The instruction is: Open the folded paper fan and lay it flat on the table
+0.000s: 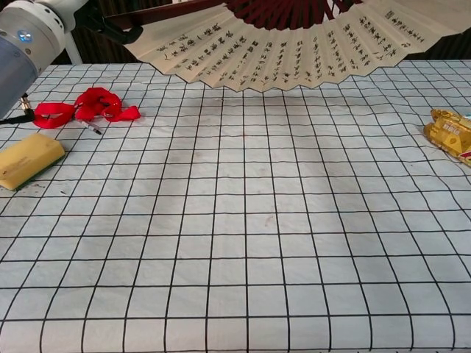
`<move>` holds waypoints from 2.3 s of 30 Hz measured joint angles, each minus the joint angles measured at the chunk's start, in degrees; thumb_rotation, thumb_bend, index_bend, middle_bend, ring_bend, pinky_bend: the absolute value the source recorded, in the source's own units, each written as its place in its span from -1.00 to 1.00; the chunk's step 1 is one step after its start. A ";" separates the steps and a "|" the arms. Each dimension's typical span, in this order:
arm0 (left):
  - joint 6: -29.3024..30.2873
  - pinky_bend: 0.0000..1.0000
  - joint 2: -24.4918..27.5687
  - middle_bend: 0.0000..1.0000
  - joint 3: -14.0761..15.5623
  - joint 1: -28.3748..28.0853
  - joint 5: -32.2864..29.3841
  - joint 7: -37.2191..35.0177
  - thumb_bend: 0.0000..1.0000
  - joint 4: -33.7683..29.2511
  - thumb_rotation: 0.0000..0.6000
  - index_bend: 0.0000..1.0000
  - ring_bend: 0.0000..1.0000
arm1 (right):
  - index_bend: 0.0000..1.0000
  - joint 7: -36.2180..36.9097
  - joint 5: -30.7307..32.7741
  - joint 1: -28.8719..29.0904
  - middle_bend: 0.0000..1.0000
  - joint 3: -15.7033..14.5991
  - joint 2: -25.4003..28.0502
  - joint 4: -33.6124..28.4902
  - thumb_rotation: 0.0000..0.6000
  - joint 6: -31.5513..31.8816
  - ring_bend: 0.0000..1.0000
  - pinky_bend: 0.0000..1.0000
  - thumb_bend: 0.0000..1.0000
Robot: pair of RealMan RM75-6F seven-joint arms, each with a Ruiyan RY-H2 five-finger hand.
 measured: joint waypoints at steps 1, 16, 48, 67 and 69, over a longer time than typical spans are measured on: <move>-0.03 -1.00 -0.27 -0.67 0.10 -0.06 0.03 -0.18 -0.23 0.36 1.00 0.21 -1.00 | 0.64 0.26 -0.51 -0.49 0.82 -0.22 -0.37 0.63 1.00 0.32 0.93 0.46 -0.02; 0.90 -1.00 -1.66 -0.67 2.75 1.25 1.69 -1.11 -0.23 0.99 1.00 0.21 -1.00 | 0.63 3.08 -3.61 -6.10 0.82 -0.92 -2.29 2.37 1.00 3.71 0.93 0.46 -0.02; 2.13 -1.00 -1.15 -0.72 7.60 8.51 2.79 -1.49 -0.34 -2.36 1.00 0.01 -1.00 | -0.11 -2.44 -7.06 -17.65 0.38 -7.58 -2.56 -6.55 1.00 6.61 0.59 0.34 -0.52; 4.22 -1.00 6.72 -0.93 9.38 13.49 4.97 -3.02 -0.82 -9.77 1.00 -0.47 -1.00 | -1.00 -14.60 -2.80 -22.52 -0.79 -13.62 0.05 -17.77 1.00 4.40 -0.56 -0.47 -1.00; 4.88 -1.00 8.48 -0.95 9.80 14.53 5.34 -3.01 -0.85 -11.29 1.00 -0.50 -1.00 | -1.00 -15.21 -2.91 -23.22 -0.79 -14.17 0.52 -18.66 1.00 4.90 -0.56 -0.48 -1.00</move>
